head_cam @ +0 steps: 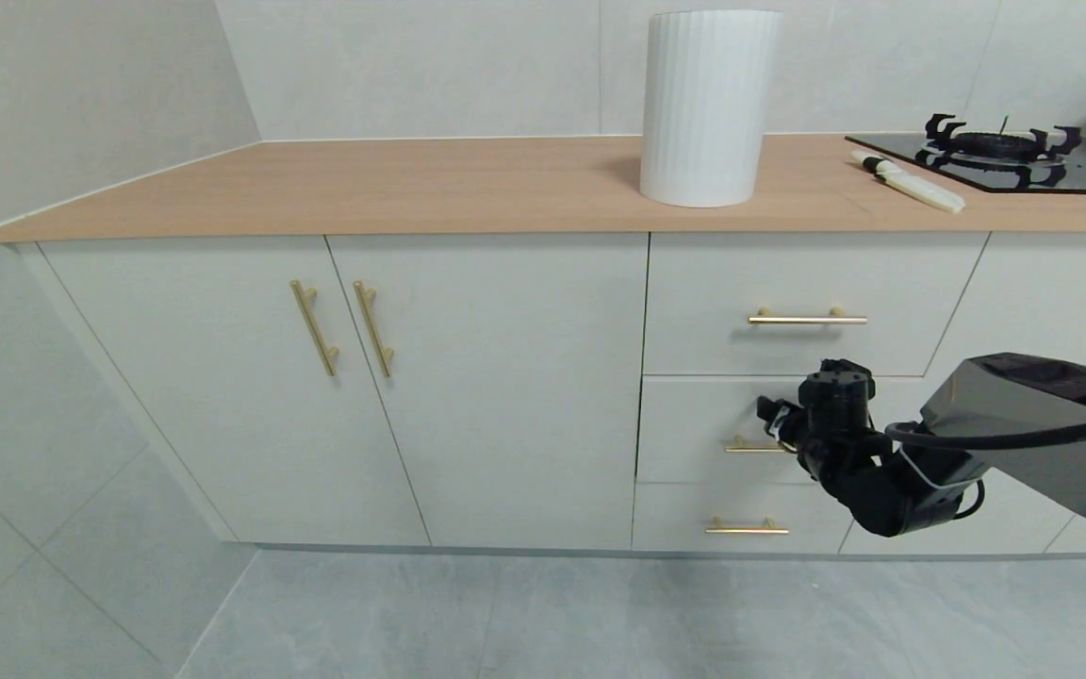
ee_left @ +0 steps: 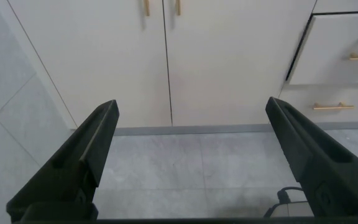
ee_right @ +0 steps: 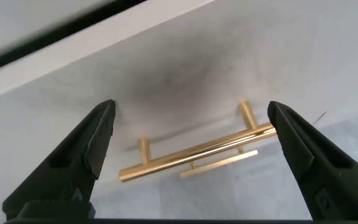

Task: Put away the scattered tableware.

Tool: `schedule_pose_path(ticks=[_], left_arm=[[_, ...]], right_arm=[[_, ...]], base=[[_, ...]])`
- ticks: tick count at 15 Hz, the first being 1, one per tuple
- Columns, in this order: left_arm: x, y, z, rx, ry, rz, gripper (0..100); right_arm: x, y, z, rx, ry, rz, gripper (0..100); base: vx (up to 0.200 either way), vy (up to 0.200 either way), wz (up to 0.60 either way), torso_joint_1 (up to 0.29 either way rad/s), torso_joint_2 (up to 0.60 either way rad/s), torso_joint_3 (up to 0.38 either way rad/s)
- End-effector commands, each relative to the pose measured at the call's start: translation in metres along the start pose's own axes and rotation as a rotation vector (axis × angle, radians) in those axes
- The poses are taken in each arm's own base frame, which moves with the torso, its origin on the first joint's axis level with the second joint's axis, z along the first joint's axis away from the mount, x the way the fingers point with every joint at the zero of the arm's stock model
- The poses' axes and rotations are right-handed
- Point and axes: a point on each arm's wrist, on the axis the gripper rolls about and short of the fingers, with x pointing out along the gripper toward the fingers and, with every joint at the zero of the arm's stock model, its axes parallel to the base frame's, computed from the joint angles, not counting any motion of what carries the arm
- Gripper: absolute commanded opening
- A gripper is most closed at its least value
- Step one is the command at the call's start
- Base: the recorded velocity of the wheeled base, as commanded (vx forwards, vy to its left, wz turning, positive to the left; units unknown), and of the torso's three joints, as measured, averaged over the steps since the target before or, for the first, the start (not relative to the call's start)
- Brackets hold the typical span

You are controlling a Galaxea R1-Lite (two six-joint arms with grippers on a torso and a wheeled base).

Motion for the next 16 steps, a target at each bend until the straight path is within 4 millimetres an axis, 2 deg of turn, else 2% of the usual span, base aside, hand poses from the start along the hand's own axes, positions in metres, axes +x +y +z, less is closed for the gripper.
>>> schedule_pose_path(ticks=[1, 7, 10, 11, 13, 16], left_arm=[[0.000, 0.000, 0.000, 0.000, 0.001, 0.000, 100], [0.000, 0.000, 0.000, 0.000, 0.001, 0.000, 100], [0.000, 0.000, 0.000, 0.000, 0.001, 0.000, 100], [0.000, 0.000, 0.000, 0.000, 0.001, 0.000, 100], [0.000, 0.000, 0.000, 0.000, 0.001, 0.000, 100], [0.000, 0.000, 0.000, 0.000, 0.001, 0.000, 100]], right_arm=[[0.010, 0.000, -0.002, 0.014, -0.022, -0.016, 100], [0.015, 0.000, 0.001, 0.026, -0.045, -0.027, 100], [0.008, -0.001, 0.005, 0.022, -0.041, -0.031, 100], [0.000, -0.002, 0.008, 0.015, -0.033, -0.032, 100], [-0.035, -0.007, 0.023, -0.011, -0.005, -0.030, 100], [-0.115, -0.018, 0.063, -0.101, -0.013, 0.010, 100]], base=[[0.000, 0.000, 0.00, 0.000, 0.00, 0.000], [0.000, 0.000, 0.00, 0.000, 0.00, 0.000], [0.000, 0.000, 0.00, 0.000, 0.00, 0.000], [0.000, 0.000, 0.00, 0.000, 0.00, 0.000], [0.000, 0.000, 0.00, 0.000, 0.00, 0.000], [0.000, 0.000, 0.00, 0.017, 0.00, 0.001]])
